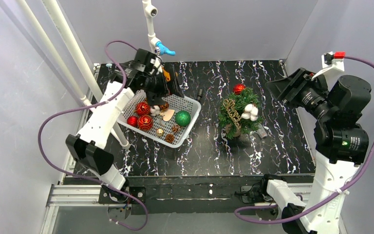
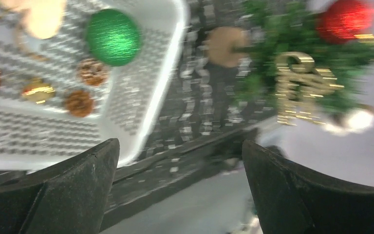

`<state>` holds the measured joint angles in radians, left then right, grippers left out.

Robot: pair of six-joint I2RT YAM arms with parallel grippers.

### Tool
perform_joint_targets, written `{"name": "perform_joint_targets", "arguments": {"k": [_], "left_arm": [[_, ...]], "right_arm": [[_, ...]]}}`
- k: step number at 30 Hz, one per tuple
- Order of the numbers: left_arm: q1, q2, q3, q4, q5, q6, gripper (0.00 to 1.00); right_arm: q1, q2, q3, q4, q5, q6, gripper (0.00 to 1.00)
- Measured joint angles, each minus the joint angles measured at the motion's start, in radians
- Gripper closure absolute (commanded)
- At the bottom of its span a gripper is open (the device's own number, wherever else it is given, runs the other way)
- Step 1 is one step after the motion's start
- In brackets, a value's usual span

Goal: Decorate the small christmas tree

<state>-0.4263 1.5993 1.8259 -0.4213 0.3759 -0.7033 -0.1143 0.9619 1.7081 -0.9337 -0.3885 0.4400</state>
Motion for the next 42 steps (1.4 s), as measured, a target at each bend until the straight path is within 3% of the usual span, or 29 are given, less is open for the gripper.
{"name": "perform_joint_targets", "arguments": {"k": [6, 12, 21, 24, 28, 35, 42], "left_arm": [[-0.043, 0.114, -0.056, -0.125, -0.252, 0.193, 0.02], [-0.04, 0.204, -0.158, -0.122, -0.399, 0.263, 0.31], [-0.02, 0.311, -0.183, 0.013, -0.539, 0.413, 0.51], [-0.003, 0.343, -0.183, 0.05, -0.558, 0.425, 0.5], [0.017, 0.385, -0.178, 0.077, -0.572, 0.434, 0.4], [0.026, 0.426, -0.14, 0.09, -0.61, 0.454, 0.47], [0.033, 0.442, -0.122, 0.111, -0.628, 0.479, 0.48]], "right_arm": [[0.021, -0.022, -0.051, 0.073, -0.114, -0.011, 0.35], [0.025, -0.019, -0.064, 0.083, -0.144, -0.029, 0.35], [0.025, -0.021, -0.071, 0.09, -0.142, -0.029, 0.35], [0.025, -0.026, -0.085, 0.102, -0.143, -0.027, 0.35], [0.025, -0.026, -0.089, 0.107, -0.142, -0.027, 0.36], [0.025, -0.025, -0.089, 0.107, -0.142, -0.027, 0.36], [0.025, -0.025, -0.089, 0.107, -0.142, -0.027, 0.36]]}}
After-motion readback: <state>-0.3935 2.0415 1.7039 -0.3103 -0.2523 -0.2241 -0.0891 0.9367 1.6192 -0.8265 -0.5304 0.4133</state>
